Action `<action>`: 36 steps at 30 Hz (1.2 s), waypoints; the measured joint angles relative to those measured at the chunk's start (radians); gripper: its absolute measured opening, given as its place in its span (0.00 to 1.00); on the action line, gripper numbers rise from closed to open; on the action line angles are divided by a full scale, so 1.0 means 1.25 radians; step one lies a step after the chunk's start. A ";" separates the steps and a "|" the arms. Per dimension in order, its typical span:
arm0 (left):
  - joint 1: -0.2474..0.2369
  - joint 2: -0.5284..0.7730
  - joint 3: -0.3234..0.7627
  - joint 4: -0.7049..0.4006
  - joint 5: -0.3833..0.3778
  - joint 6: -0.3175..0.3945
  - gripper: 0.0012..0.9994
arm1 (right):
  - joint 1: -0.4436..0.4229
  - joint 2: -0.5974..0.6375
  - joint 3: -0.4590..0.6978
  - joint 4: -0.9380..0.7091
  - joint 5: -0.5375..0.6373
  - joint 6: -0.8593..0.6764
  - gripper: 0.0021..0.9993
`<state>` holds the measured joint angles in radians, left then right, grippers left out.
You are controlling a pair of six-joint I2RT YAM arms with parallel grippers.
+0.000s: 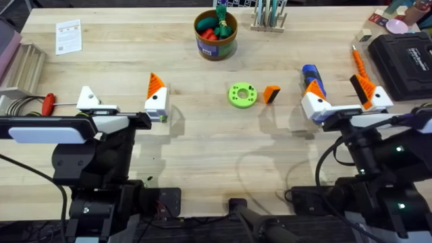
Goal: Pick up the gripper from the table and insert it into the empty holder that is missing its gripper. Then pick up a screw, insert it into the mounting hole, and use the screwdriver to tighten it. Finally, clean up the table by picking up the vegetable and placing it into the bucket.
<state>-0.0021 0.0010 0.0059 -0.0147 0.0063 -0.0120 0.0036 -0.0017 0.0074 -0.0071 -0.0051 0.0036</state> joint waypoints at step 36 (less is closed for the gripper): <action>0.000 0.525 0.778 -0.666 -0.087 0.000 0.99 | 0.000 0.430 0.660 -0.482 -0.009 0.034 0.98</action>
<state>-0.0021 0.6566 0.9790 -0.8473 -0.1024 -0.0120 0.0036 0.5357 0.8321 -0.6093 -0.0170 0.0456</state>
